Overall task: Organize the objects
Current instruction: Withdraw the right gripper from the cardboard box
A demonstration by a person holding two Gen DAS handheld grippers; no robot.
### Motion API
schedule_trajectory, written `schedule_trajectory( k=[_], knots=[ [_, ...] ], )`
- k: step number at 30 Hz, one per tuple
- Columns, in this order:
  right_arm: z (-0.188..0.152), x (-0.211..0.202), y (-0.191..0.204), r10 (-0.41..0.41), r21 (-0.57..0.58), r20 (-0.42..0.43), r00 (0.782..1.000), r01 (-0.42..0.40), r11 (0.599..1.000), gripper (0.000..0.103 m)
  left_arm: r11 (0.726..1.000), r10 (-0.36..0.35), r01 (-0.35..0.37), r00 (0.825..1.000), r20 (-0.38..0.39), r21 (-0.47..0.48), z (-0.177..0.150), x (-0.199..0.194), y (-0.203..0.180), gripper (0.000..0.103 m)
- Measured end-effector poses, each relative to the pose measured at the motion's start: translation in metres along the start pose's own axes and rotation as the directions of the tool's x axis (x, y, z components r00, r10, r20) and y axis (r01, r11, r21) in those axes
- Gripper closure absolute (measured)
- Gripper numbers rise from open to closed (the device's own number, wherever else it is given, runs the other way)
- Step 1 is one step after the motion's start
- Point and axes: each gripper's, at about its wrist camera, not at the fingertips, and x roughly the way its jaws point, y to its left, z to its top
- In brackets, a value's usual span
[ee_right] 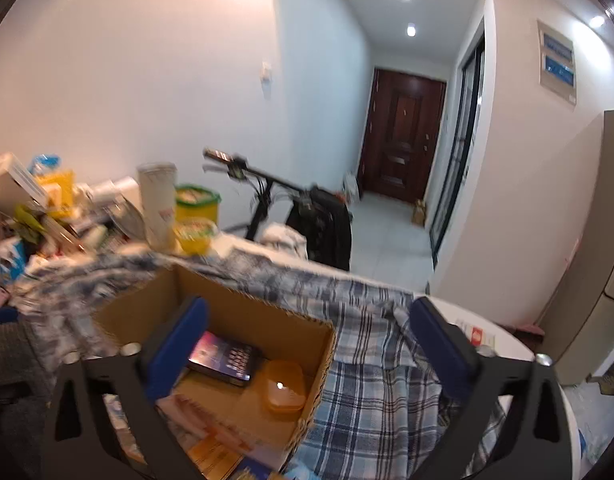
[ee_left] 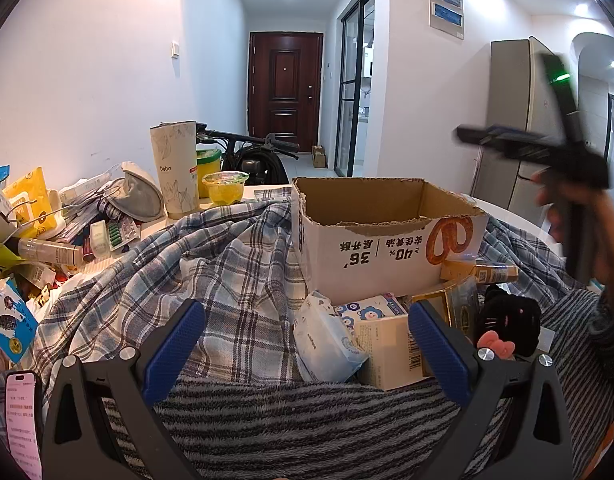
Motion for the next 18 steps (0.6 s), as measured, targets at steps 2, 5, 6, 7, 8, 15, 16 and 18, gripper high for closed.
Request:
schedule_trajectory(
  k=[2,5,6,7,8,15,16,18],
  knots=[
    [0.004,-0.028,0.0,0.011,-0.006,0.036,0.999,-0.011,1.0,0.0,1.0,0.0,0.0,1.0,-0.001,0.0,0.0,0.0,-0.001,0.0],
    [0.006,-0.071,-0.002,0.017,-0.029,0.081,0.997,-0.015,0.999,0.0,1.0,0.0,0.0,1.0,0.001,0.0,0.0,0.0,0.001,0.0],
    [0.007,-0.085,-0.003,0.015,-0.032,0.102,0.995,-0.012,0.999,0.0,1.0,0.001,-0.001,1.0,0.001,0.0,0.0,0.0,0.001,0.0],
    [0.006,-0.099,-0.005,0.011,-0.03,0.122,0.992,-0.008,1.0,0.0,1.0,0.001,-0.001,1.0,0.003,0.0,0.0,0.0,0.001,0.0],
    [0.006,-0.112,-0.008,0.009,-0.025,0.135,0.991,-0.006,1.0,0.0,1.0,0.001,-0.001,1.0,0.003,0.001,0.0,-0.001,0.001,0.0],
    [-0.015,-0.174,-0.009,0.008,-0.001,0.143,0.99,-0.008,1.0,0.0,1.0,0.001,-0.001,1.0,0.003,-0.004,0.0,-0.001,0.002,0.0],
    [-0.023,-0.177,-0.008,0.008,0.006,0.134,0.991,-0.009,1.0,0.0,1.0,0.001,-0.001,1.0,0.002,-0.005,0.0,-0.001,0.002,0.0],
    [-0.039,-0.176,-0.009,0.01,0.029,0.114,0.993,-0.014,0.999,0.0,1.0,0.002,-0.002,1.0,-0.001,-0.006,0.0,-0.001,0.003,0.0]
  ],
)
